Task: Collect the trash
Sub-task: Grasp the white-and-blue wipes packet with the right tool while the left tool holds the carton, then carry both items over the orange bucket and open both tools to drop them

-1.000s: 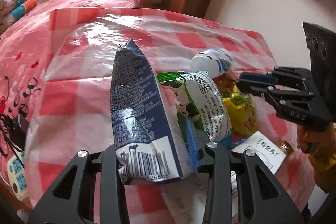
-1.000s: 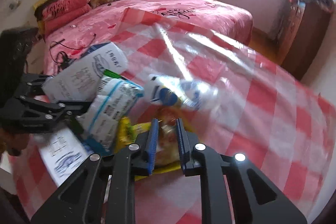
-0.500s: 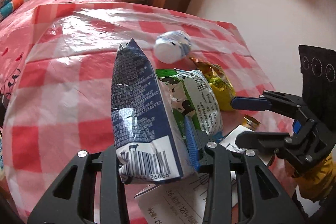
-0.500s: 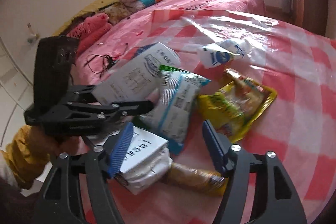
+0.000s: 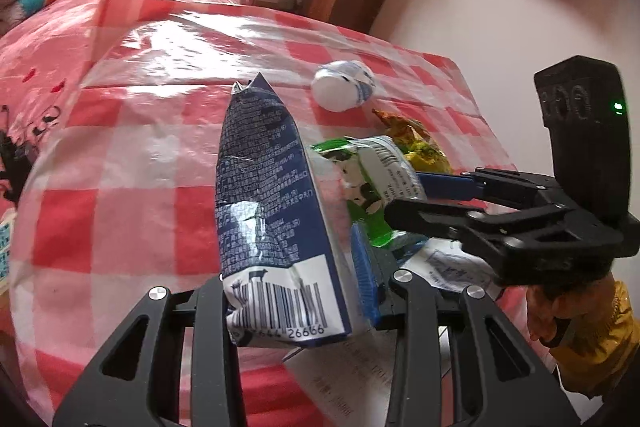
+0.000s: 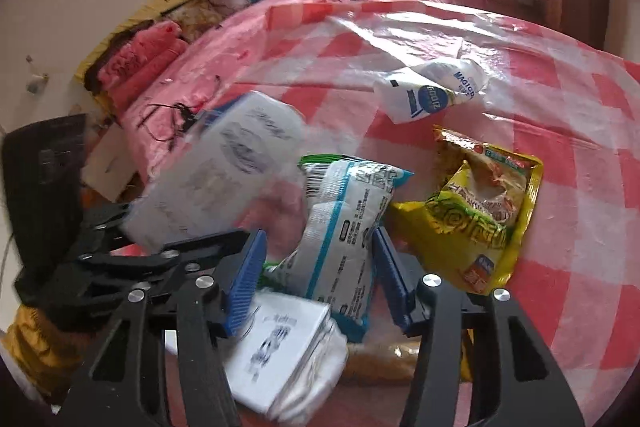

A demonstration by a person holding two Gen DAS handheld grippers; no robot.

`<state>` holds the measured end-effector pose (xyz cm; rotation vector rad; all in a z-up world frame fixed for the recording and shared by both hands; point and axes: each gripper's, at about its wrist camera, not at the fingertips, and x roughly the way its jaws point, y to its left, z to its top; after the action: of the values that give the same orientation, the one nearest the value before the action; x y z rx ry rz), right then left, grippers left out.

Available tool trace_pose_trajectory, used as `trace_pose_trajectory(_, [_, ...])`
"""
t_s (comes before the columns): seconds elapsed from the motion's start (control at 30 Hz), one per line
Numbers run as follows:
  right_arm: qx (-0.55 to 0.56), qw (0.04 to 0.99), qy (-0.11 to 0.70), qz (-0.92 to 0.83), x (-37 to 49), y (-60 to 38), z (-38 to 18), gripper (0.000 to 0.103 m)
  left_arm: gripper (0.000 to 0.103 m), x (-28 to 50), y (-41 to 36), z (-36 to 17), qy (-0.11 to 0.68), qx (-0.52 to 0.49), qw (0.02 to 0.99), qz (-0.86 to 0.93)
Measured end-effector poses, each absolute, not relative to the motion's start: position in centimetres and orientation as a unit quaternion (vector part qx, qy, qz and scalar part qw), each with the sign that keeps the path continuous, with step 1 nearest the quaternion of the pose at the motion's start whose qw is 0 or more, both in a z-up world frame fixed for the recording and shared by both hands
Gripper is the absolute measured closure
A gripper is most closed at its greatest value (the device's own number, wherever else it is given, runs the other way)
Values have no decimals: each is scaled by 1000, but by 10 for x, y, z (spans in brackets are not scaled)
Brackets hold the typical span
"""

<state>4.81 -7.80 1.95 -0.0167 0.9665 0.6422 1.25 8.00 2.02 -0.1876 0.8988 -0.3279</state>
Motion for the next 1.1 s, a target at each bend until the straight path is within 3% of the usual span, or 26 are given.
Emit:
trace_pose_trajectory(0.27, [-21,840,467,275,65,-66,10,48,66,3,101,25,423,-109,889,-137])
trace_pose_trajectory(0.3, [-22,842,465,274,65,-65,10,55,66,1,103,26,422,-110,890,-135])
trace_pose_trajectory(0.5, [-11,856,441,270,59,-68,12,65,66,-16,113,31,411,-118,895,-125])
trace_pose_trajectory(0.83, [27,894,350,278,25,-81,59,66,66,-58,128,48,390,-132,904,-112])
trace_pose_trajectory(1.1, [68,897,322,294,-1,-85,89,66,66,-89,138,58,375,-143,910,-100])
